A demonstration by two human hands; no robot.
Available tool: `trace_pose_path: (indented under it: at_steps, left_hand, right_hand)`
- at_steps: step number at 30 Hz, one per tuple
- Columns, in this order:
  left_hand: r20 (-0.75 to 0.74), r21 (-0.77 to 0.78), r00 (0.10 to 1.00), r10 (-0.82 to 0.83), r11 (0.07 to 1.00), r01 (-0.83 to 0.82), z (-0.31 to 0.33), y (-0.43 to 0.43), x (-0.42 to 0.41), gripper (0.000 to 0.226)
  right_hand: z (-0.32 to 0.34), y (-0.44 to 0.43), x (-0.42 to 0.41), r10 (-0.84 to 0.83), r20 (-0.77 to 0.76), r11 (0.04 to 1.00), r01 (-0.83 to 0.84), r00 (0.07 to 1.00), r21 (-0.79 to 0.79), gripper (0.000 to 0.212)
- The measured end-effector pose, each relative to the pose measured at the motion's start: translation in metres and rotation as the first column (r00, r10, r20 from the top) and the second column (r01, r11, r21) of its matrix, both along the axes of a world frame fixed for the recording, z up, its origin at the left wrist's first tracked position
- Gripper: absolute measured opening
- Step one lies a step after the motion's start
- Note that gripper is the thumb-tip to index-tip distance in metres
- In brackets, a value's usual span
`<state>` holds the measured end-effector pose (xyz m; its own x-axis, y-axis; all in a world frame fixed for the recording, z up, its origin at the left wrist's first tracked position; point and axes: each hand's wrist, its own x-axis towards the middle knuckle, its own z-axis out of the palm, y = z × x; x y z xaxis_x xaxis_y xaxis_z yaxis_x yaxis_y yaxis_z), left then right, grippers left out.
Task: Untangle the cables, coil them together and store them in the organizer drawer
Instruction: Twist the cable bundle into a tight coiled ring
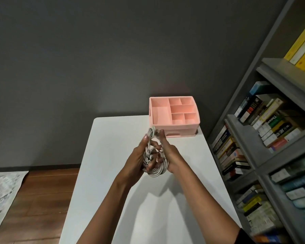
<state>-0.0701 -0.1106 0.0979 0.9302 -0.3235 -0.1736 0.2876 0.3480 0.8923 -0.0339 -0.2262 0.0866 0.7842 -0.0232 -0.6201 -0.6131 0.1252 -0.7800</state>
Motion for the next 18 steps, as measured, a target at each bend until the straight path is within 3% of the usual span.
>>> trace_pose_path:
  at_steps: [3, 6, 9, 13, 18]
  left_hand:
    - [-0.129, -0.204, 0.985, 0.116, 0.969, -0.14, -0.01, 0.002, 0.003, 0.055]
    - [-0.277, -0.36, 0.946, 0.167, 0.895, -0.263, -0.017, 0.003, 0.005, 0.061]
    - [-0.327, -0.393, 0.924, 0.198, 0.861, -0.323, -0.015, 0.002, 0.004, 0.063]
    - [-0.307, -0.301, 0.903, 0.3, 0.87, -0.391, -0.015, -0.002, 0.002, 0.045]
    - [-0.253, -0.2, 0.87, 0.423, 0.857, -0.475, -0.015, -0.003, 0.001, 0.035]
  right_hand:
    - [0.007, -0.006, -0.002, -0.075, 0.016, 0.982, 0.071, 0.997, 0.174, 0.068]
    - [0.014, -0.008, -0.004, -0.122, 0.059, 0.95, 0.099, 0.991, 0.297, 0.067]
    - [0.011, -0.005, -0.006, -0.191, 0.082, 0.924, 0.151, 0.978, 0.351, 0.068]
    - [0.003, -0.002, -0.01, -0.253, 0.081, 0.94, 0.225, 0.964, 0.255, 0.08]
    - [-0.003, -0.004, -0.012, -0.299, 0.01, 0.953, 0.299, 0.954, 0.042, 0.079]
